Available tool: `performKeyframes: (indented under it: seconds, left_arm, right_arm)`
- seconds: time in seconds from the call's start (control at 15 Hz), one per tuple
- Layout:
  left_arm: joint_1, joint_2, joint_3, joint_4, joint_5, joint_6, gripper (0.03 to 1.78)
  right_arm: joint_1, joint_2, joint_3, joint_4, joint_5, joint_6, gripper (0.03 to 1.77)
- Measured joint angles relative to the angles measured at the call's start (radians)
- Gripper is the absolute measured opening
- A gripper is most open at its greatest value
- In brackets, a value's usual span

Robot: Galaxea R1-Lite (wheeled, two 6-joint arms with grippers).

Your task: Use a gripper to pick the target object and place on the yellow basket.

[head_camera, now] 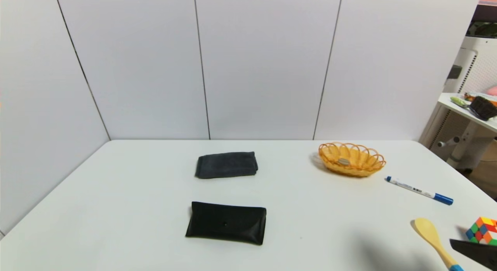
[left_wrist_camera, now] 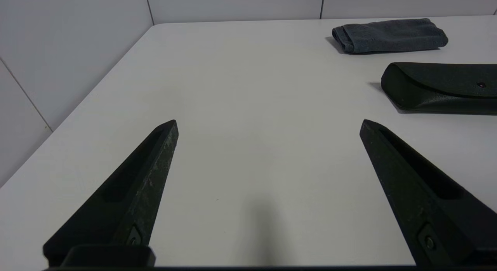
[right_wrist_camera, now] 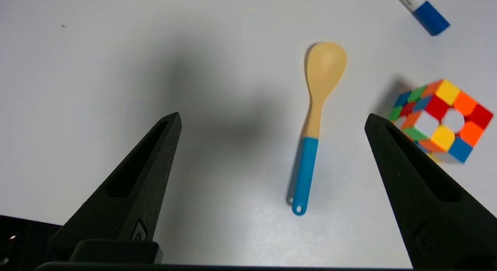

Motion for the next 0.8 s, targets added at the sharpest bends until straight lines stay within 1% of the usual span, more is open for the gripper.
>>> performKeyframes:
  seconds: [0.13, 0.2, 0.33, 0.4, 0.6, 0.67, 0.8]
  left_arm:
    - [0.000, 0.000, 0.000, 0.000, 0.000, 0.000, 1.69]
    - [0.000, 0.000, 0.000, 0.000, 0.000, 0.000, 1.69]
    - [0.000, 0.000, 0.000, 0.000, 0.000, 0.000, 1.69]
    - [0.000, 0.000, 0.000, 0.000, 0.000, 0.000, 1.69]
    - [0.001, 0.000, 0.000, 0.000, 0.000, 0.000, 1.69]
    - [0.001, 0.000, 0.000, 0.000, 0.000, 0.000, 1.69]
    - [0.000, 0.000, 0.000, 0.000, 0.000, 0.000, 1.69]
  right_arm:
    - [-0.021, -0.234, 0.228, -0.138, 0.007, -0.022, 1.65]
    - [-0.039, -0.335, 0.343, -0.217, 0.019, -0.039, 1.66]
    - [-0.085, -0.518, 0.542, -0.384, 0.062, -0.074, 1.67]
    - [-0.105, -0.597, 0.599, -0.439, 0.079, -0.081, 1.68]
    - [-0.140, -0.794, 0.650, -0.467, 0.098, -0.081, 1.69]
    - [-0.147, -0.830, 0.655, -0.472, 0.101, -0.054, 1.69]
    - [-0.152, -0.868, 0.657, -0.474, 0.083, 0.007, 1.69]
